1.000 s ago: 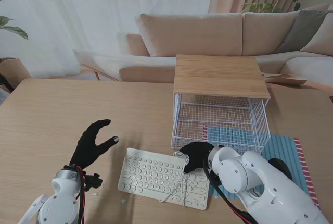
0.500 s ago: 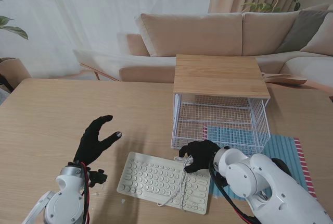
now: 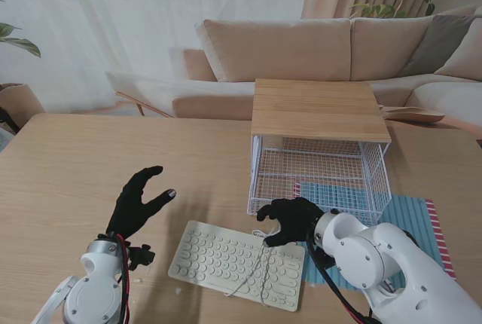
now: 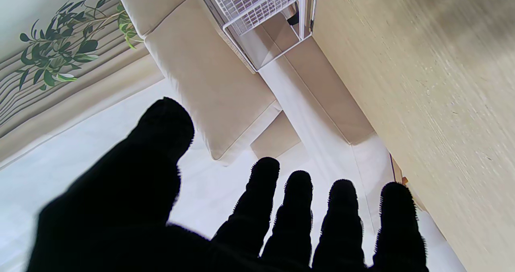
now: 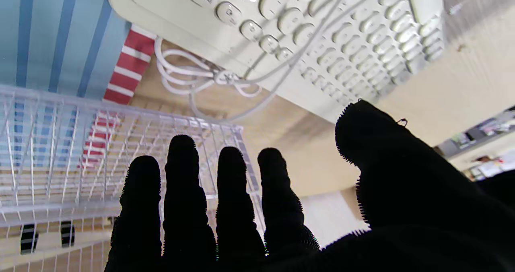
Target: Unroll the mouse pad and set up the keyboard and mouse from the tabletop organizer
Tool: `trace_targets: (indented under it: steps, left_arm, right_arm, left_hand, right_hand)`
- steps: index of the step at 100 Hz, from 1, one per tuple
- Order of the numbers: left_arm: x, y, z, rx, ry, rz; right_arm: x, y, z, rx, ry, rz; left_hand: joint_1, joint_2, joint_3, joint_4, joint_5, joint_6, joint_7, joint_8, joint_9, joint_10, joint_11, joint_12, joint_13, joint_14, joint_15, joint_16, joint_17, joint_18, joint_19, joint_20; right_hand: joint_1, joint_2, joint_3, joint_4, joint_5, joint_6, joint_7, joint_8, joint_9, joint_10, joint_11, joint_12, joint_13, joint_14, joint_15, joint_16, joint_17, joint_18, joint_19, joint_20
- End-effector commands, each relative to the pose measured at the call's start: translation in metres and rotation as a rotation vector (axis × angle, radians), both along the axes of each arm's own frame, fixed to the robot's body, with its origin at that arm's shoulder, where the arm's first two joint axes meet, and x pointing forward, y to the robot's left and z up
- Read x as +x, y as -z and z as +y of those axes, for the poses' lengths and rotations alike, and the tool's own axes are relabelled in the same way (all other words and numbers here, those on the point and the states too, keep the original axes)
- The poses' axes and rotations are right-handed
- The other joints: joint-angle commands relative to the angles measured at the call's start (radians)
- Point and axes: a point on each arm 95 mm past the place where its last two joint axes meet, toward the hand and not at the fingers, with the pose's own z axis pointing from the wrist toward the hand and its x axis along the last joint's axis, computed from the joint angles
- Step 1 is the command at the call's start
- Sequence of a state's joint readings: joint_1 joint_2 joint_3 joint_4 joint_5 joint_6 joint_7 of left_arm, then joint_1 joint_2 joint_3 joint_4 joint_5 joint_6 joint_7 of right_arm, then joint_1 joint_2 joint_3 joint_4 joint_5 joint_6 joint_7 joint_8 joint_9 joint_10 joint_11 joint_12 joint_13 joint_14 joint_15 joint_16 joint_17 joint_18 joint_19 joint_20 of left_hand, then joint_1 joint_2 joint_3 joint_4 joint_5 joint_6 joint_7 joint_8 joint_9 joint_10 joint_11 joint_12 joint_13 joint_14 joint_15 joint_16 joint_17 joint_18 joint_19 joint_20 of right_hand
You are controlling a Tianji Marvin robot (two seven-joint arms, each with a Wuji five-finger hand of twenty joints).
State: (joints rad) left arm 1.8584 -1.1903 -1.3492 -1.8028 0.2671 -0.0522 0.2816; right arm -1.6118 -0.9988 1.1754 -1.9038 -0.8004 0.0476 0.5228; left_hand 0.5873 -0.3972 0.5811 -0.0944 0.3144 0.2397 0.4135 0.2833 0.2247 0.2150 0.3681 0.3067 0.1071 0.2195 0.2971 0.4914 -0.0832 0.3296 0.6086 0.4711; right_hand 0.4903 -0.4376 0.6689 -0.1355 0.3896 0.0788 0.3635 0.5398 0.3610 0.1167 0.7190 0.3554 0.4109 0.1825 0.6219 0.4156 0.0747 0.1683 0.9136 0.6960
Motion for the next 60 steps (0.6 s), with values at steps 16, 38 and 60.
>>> trace_targets:
  steps: [16,38,60]
  left_arm:
    - [0.000,0.002,-0.002,-0.016,0.041,0.020]
    - [0.002,0.003,-0.003,-0.026,0.050,0.028]
    - [0.003,0.005,-0.005,-0.025,0.059,0.040]
  right_arm:
    - [-0.020,-0.016,-0.008,0.018,0.002,-0.041]
    - [-0.030,-0.014,-0.027,0.020,0.083,-0.042]
    - [-0.031,0.001,-0.038,-0.036,0.116,0.011]
  left_hand:
    - [-0.023,0.036,-0.036,0.032,-0.033,-0.049,0.005,-0.005,-0.022,-0.056,-0.028,-0.029,-0.030,-0.043,-0.030,-0.029,-0.005,-0.028,-0.047,0.014]
    - [-0.027,0.041,-0.048,0.032,-0.035,-0.057,0.005,-0.005,-0.020,-0.058,-0.037,-0.035,-0.032,-0.046,-0.042,-0.034,-0.008,-0.021,-0.072,0.002]
    - [-0.028,0.049,-0.057,0.032,-0.044,-0.055,0.003,-0.006,-0.022,-0.057,-0.043,-0.039,-0.033,-0.042,-0.046,-0.033,-0.006,-0.018,-0.084,0.006]
  right_hand:
    - [-0.010,0.066,-0.078,0.057,0.050,-0.019,-0.007,0.010,0.038,0.011,-0.024,-0.008,-0.003,0.012,-0.003,-0.006,-0.008,0.000,-0.025,0.003]
    - [0.098,0.154,-0.133,0.073,0.095,-0.029,0.002,0.023,0.060,0.022,-0.023,-0.004,-0.008,0.015,0.000,-0.004,-0.023,-0.010,-0.043,0.011]
    - [0.109,0.165,-0.142,0.072,0.101,-0.032,0.000,0.023,0.057,0.017,-0.030,-0.006,-0.015,0.010,-0.008,-0.008,-0.028,-0.011,-0.066,0.012]
